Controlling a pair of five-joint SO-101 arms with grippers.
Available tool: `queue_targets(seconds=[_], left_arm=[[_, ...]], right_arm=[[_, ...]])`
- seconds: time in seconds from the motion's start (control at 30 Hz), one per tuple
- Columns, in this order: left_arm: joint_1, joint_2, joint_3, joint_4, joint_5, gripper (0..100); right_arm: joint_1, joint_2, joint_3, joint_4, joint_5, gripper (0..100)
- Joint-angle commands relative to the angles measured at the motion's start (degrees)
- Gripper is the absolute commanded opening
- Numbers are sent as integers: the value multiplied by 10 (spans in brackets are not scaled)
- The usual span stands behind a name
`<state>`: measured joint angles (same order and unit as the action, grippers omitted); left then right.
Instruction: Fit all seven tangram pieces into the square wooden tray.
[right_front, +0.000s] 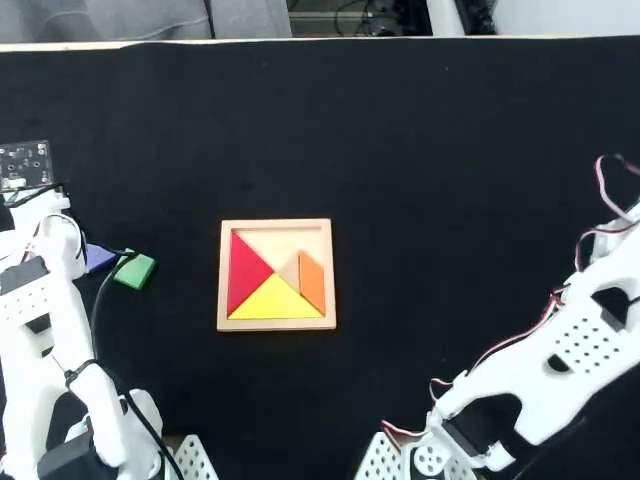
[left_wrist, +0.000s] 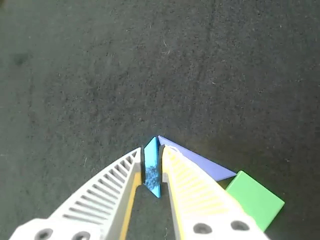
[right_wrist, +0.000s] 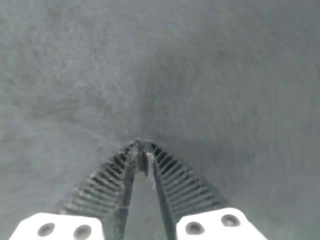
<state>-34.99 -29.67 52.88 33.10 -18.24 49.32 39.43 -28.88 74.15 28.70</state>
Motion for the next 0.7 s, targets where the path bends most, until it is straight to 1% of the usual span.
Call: queue_targets(seconds=[0.0, 0.03, 0.07, 0.2, 0.27, 0.33, 0.4, 0.47, 0.53, 0.6, 0.67], left_arm=[[-1, -16, -43, -7, 3, 84], [0, -14, -45, -8, -11, 84], [7, -10, -51, -4, -44, 84], [41, -2, -36, -8, -260, 84], [44, 12, -32, -19, -331, 84], [40, 38, -29, -75, -348, 84], [36, 76, -29, -157, -348, 84], [26, 130, -33, -238, -348, 84], [24, 192, -34, -301, -348, 84], [22, 247, -35, -331, -351, 84], [21, 290, -53, -331, -349, 83]], right_arm=[[-46, -116, -35, 69, -35, 10], [-64, -134, -35, 90, -42, 10], [-82, -151, -35, 111, -53, 10], [-154, -204, -35, 180, -99, 10], [-190, -225, -32, 205, -126, 10], [-230, -248, -19, 220, -144, 10], [-272, -279, 8, 225, -152, 10], [-315, -320, 50, 224, -160, 10], [-349, -368, 97, 218, -167, 10], [-379, -422, 156, 199, -167, 10], [-403, -474, 227, 164, -167, 10]])
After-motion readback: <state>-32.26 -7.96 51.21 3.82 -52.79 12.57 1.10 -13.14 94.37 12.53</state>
